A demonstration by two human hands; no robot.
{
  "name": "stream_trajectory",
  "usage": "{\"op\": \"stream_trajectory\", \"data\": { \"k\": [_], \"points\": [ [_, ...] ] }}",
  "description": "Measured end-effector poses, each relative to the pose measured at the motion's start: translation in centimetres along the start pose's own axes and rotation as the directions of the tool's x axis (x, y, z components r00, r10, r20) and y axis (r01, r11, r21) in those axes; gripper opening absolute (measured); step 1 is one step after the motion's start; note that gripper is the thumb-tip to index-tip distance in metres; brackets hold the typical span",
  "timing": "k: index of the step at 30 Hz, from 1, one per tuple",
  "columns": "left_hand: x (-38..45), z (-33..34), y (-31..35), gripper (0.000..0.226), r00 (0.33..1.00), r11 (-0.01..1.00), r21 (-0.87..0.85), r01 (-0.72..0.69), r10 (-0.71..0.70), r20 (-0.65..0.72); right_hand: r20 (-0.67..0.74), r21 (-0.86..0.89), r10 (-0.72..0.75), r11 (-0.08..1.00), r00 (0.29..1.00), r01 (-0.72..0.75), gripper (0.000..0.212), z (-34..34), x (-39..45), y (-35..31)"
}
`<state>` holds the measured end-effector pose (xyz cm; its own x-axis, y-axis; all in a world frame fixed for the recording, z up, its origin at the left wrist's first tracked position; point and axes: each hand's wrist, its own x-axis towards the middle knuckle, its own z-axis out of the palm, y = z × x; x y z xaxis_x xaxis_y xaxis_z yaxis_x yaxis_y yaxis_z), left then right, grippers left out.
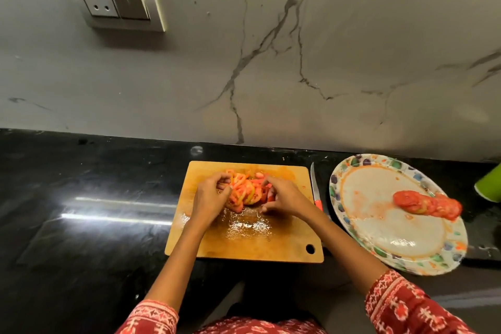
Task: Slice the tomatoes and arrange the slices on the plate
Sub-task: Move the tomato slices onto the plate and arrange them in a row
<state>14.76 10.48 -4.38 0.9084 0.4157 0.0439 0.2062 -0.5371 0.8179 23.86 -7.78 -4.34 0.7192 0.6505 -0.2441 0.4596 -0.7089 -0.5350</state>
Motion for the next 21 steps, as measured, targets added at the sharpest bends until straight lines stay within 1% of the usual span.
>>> {"op": "stream_trajectory", "data": {
  "k": [2, 5, 8, 11, 12, 14, 18, 21],
  "points": [
    [-0.1, 0.1, 0.1, 0.029, 0.999, 1.0, -0.006, -0.014, 0.014, 0.03, 0.024, 0.099, 0.015, 0.995, 1.0, -0.017, 0.044, -0.4, -0.2, 0.3],
    [0.0, 0.1, 0.5, 0.029, 0.998, 0.999, -0.031, -0.037, 0.039, 0.057, 0.02, 0.193, 0.056, 0.979, 0.998, -0.059, 0.023, -1.3, -0.6, 0.4],
    [-0.2, 0.4, 1.4, 0.027, 0.99, 0.996, -0.064, -0.062, 0.069, 0.12, 0.003, 0.367, 0.102, 0.925, 0.995, -0.096, 0.017, -2.4, -0.9, -0.2],
    [-0.4, 1.0, 1.9, 0.023, 0.969, 0.992, -0.089, -0.094, 0.112, 0.218, 0.008, 0.521, 0.054, 0.852, 0.999, -0.05, 0.019, -3.2, -1.1, -1.6],
    [-0.4, 1.1, 1.9, 0.024, 0.964, 0.99, -0.094, -0.102, 0.122, 0.237, 0.012, 0.539, 0.035, 0.842, 0.999, -0.036, 0.022, -3.4, -1.0, -2.1],
    [-0.3, 0.9, 1.8, 0.024, 0.965, 0.987, -0.122, -0.103, 0.129, 0.23, 0.01, 0.543, 0.01, 0.84, 1.0, -0.014, 0.025, -3.4, -0.8, -2.9],
    [0.1, 0.1, 1.3, 0.02, 0.976, 0.976, -0.2, -0.088, 0.125, 0.18, -0.024, 0.491, -0.029, 0.871, 0.999, 0.037, 0.023, -3.4, -0.4, -3.9],
    [-0.1, -0.4, 1.3, 0.016, 0.969, 0.969, -0.235, -0.08, 0.13, 0.208, -0.035, 0.446, -0.084, 0.89, 0.996, 0.09, 0.02, -3.4, -0.3, -4.7]
  ]
}}
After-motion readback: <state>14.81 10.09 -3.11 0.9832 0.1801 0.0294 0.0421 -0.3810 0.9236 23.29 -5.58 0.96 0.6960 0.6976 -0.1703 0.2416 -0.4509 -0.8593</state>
